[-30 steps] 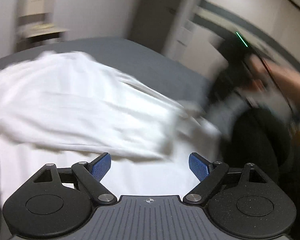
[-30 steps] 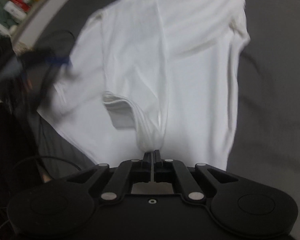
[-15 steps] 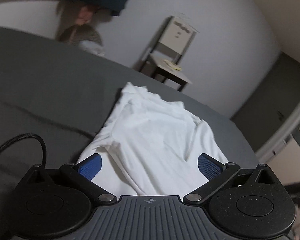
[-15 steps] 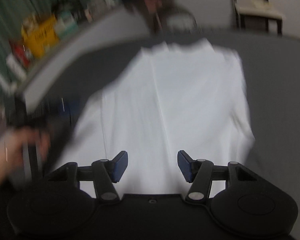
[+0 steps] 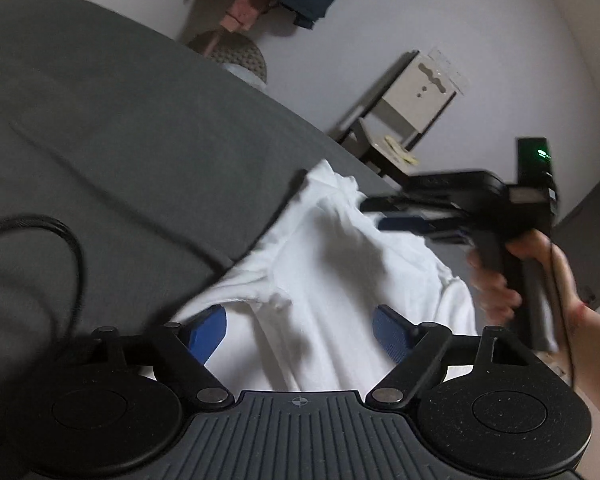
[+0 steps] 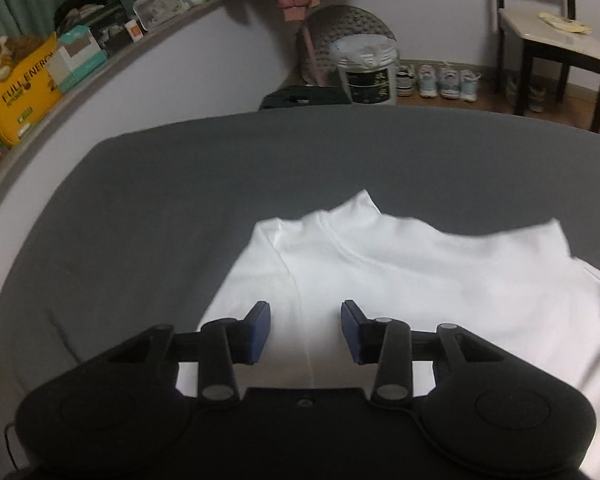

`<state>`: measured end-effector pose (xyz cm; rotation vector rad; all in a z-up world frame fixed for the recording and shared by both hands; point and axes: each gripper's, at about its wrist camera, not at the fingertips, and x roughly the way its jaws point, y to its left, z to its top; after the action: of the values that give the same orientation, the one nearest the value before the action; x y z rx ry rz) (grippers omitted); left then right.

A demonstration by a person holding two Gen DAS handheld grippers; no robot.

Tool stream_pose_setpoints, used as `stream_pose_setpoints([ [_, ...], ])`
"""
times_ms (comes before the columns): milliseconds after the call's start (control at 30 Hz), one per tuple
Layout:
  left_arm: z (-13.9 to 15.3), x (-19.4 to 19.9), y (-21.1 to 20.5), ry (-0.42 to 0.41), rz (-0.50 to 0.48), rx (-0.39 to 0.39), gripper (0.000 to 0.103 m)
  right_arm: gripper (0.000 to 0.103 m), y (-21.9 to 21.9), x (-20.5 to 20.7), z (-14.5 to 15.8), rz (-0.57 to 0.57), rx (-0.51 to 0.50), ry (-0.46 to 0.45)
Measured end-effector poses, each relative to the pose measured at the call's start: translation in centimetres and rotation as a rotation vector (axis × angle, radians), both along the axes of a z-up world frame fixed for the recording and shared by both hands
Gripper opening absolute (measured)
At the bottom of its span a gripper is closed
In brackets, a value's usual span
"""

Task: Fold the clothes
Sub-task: 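Move both open grippers to the shirt hem, then grasp the shirt hem with the left gripper while the right gripper grasps it too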

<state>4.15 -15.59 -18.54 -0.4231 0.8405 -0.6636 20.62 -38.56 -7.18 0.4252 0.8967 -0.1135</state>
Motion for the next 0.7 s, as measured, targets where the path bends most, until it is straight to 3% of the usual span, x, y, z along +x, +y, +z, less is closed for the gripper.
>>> stream_pose_setpoints([
  [167, -0.7, 0.6, -0.2, 0.002, 0.009, -0.021, 0.069, 0.037, -0.4, 2.0, -1.3, 0.052, 0.051, 0.010],
  [200, -0.8, 0.8, 0.0, 0.006, 0.019, -0.023, 0.062, 0.034, -0.3, 2.1, -1.5, 0.059, 0.046, 0.018],
  [333, -1.6, 1.6, 0.3, 0.052, 0.036, -0.073, 0.054, 0.016, -0.3, 1.9, -2.0, 0.081, 0.070, 0.017],
  [400, -2.2, 2.2, 0.2, 0.086, 0.038, -0.104, 0.034, 0.012, -0.3, 1.5, -1.9, 0.084, 0.077, 0.000],
  [533, -3.3, 3.2, -0.2, 0.112, 0.041, -0.140, 0.023, 0.005, -0.6, 1.0, -1.6, 0.078, 0.101, -0.034],
  [600, -3.7, 3.5, -0.5, 0.113, 0.043, -0.152, 0.009, 0.003, -0.6, 1.0, -1.2, 0.074, 0.104, -0.050],
  [700, -4.0, 3.5, -0.2, 0.143, 0.085, -0.206, 0.008, 0.002, -0.5, 1.6, -0.4, 0.070, 0.100, -0.073],
])
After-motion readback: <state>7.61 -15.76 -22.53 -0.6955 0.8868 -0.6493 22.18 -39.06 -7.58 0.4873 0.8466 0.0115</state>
